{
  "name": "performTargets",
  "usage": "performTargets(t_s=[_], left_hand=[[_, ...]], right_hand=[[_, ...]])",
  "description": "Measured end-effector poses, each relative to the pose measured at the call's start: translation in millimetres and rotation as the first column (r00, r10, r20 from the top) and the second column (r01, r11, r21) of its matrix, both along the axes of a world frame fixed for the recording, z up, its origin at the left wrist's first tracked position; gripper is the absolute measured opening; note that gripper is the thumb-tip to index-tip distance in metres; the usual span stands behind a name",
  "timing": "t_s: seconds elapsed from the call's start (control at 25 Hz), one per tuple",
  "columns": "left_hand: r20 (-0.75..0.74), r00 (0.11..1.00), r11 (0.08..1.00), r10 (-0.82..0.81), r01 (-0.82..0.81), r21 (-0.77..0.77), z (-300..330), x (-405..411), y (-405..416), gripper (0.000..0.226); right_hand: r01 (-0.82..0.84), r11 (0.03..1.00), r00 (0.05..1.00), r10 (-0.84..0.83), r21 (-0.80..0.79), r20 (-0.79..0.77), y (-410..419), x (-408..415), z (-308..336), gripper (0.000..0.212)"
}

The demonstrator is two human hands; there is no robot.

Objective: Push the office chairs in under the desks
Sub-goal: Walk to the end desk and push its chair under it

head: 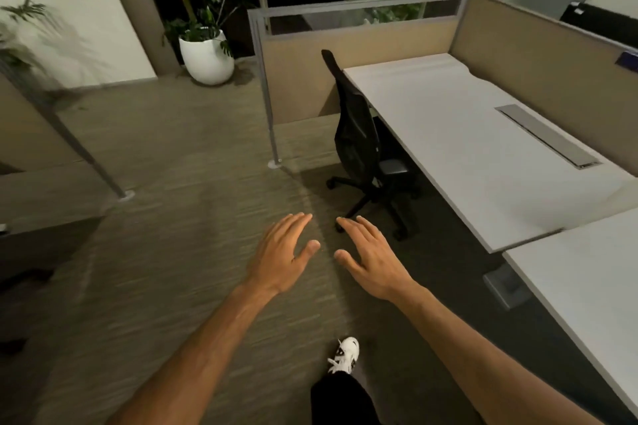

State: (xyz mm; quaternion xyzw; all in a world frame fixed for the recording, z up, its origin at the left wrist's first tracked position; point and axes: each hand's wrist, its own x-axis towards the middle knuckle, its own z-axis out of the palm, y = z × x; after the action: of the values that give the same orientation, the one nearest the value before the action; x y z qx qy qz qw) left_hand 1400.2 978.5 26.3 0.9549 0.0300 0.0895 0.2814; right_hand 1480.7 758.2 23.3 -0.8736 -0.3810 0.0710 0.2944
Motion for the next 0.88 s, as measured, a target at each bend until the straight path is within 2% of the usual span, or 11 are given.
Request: performTargets(t_s=[0.28,0.4,0.48,0.72,0.88], left_hand=[[0.016,0.986,0.986,0.164,-0.164,0.013,23.4,112.2,101.2,0.070],[0.011,0.978,0.976,0.207,-0.207,0.059,28.2,158.5,129.8,0.062],[0.005,0.969,0.968,0.249,-0.249,0.035,31.3,179.0,143.9,0.059],[0.007,0.955,0.955,0.296,-0.296,-0.001,28.6,239.4,216.7,0.061],[-0.014,0.969,0.969,0.247,-0.246,0.034,21.8,302.8,276.1,0.062]], right_hand=[[-0.127,0.992,0.991,0.128,0.017,-0.026,111.0,147.2,13.7,0.067],[-0.183,0.983,0.983,0.183,0.004,0.015,155.2,201.8,22.7,0.070],[-0.208,0.978,0.978,0.208,-0.002,-0.017,181.2,228.7,25.6,0.071],[-0.228,0.974,0.972,0.228,0.006,-0.059,254.8,303.2,16.2,0.074],[-0.183,0.983,0.981,0.183,0.016,-0.066,301.4,359.3,10.7,0.073]])
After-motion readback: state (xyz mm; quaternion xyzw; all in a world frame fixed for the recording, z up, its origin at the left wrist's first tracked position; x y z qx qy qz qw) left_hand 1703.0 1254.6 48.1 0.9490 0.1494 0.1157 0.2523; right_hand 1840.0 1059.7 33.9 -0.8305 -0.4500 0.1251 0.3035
